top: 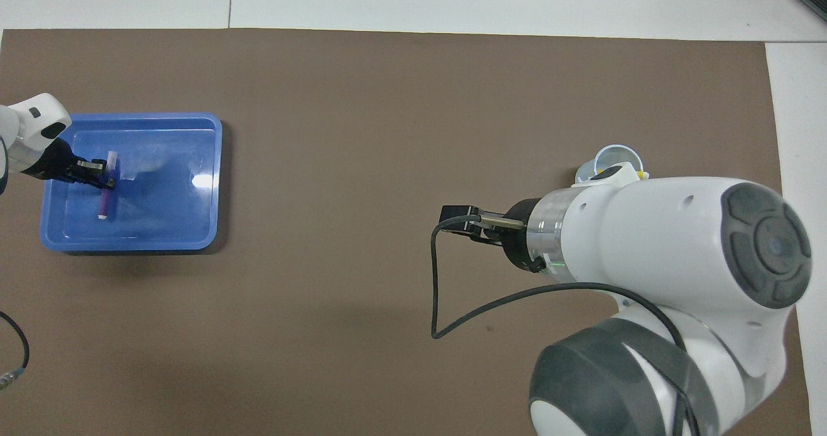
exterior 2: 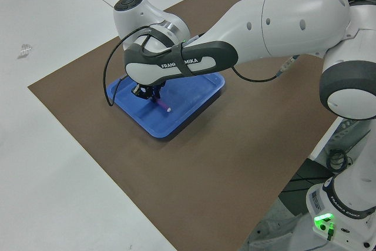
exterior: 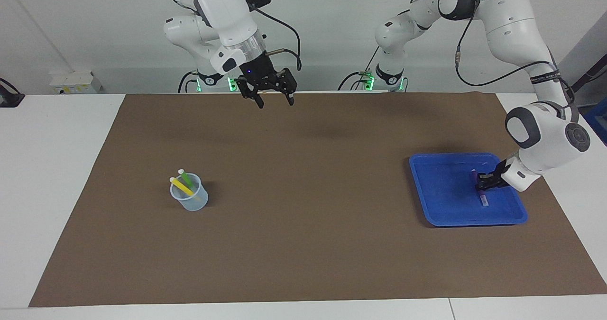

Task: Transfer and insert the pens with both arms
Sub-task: 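Lift the purple pen with the left gripper while the right gripper approaches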

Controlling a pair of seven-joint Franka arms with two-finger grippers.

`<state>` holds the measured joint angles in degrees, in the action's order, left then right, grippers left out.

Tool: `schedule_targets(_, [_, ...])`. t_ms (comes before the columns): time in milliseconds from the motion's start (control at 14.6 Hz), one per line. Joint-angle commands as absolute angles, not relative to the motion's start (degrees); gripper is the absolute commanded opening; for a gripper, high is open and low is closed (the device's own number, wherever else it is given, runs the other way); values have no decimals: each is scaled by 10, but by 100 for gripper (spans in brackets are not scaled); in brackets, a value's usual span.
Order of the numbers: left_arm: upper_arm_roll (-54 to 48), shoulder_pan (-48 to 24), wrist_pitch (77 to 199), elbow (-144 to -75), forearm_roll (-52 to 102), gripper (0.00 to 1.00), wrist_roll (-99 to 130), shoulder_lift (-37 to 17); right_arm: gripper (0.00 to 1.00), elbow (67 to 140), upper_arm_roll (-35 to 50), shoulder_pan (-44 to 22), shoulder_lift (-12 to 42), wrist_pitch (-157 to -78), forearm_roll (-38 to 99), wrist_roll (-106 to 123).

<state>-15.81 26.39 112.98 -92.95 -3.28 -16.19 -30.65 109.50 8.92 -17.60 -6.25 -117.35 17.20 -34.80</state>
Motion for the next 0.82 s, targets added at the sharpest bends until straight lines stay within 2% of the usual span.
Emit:
schedule_targets(0, [-156,251,1080,-922,-12,0,-142,-293,100,1100,88,-179,-58,-1197,192,-354])
schedule_targets(755, [-163,208,955,-911,76,0,43,-270,100,1100,88,-198,-36,-1256,192,-352])
